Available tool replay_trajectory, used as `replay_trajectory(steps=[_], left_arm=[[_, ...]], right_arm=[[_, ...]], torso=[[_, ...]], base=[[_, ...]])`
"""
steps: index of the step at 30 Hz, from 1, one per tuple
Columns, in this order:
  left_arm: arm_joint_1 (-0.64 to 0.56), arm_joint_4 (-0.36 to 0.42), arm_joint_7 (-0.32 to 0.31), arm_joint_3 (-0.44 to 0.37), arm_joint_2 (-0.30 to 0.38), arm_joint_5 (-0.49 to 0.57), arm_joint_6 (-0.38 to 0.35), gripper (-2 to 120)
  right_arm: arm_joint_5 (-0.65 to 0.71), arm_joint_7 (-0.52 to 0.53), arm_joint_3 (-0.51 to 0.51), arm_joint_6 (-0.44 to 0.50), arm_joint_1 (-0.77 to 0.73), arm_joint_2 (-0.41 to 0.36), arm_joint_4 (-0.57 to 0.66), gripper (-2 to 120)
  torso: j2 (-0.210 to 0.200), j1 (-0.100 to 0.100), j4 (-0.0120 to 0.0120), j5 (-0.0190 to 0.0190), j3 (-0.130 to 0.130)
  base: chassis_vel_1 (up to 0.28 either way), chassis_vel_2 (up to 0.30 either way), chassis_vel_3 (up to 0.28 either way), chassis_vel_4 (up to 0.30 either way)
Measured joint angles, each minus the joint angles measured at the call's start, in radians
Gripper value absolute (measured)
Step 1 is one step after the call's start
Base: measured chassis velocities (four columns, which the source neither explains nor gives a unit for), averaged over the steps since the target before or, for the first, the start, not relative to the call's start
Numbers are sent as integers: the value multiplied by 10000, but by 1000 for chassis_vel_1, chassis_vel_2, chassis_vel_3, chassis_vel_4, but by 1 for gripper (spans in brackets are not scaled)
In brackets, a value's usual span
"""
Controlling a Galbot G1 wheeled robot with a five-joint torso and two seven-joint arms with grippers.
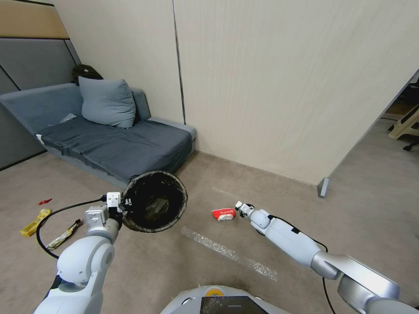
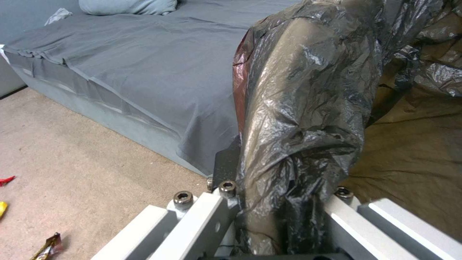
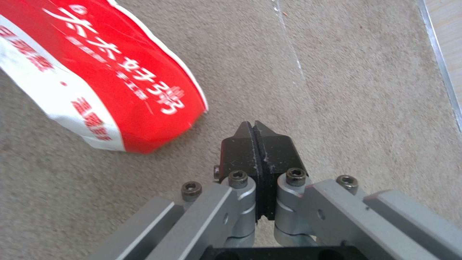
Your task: Pick up the trash bin, then pick up the garbage from the floor and place it into the trash bin.
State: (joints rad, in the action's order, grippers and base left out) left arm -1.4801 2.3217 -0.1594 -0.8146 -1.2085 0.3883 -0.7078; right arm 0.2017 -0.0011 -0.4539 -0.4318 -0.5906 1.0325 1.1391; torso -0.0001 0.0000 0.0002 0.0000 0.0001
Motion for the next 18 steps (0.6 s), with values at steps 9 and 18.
replay_trajectory(steps=[9,18], left_arm=[[29,-76,4,-1,28,-2,18,1],[47,-118,13,-5,27,-3,32,1]], right_arm=[[40,180,58,-143,-219,-101,167,10],[28,213,140,-188,-326,-217,305,43]], torso=[[0,-1,-2,0,-1],[0,0,-2,0,-1]], base=[[0,0,0,0],[0,0,0,0]])
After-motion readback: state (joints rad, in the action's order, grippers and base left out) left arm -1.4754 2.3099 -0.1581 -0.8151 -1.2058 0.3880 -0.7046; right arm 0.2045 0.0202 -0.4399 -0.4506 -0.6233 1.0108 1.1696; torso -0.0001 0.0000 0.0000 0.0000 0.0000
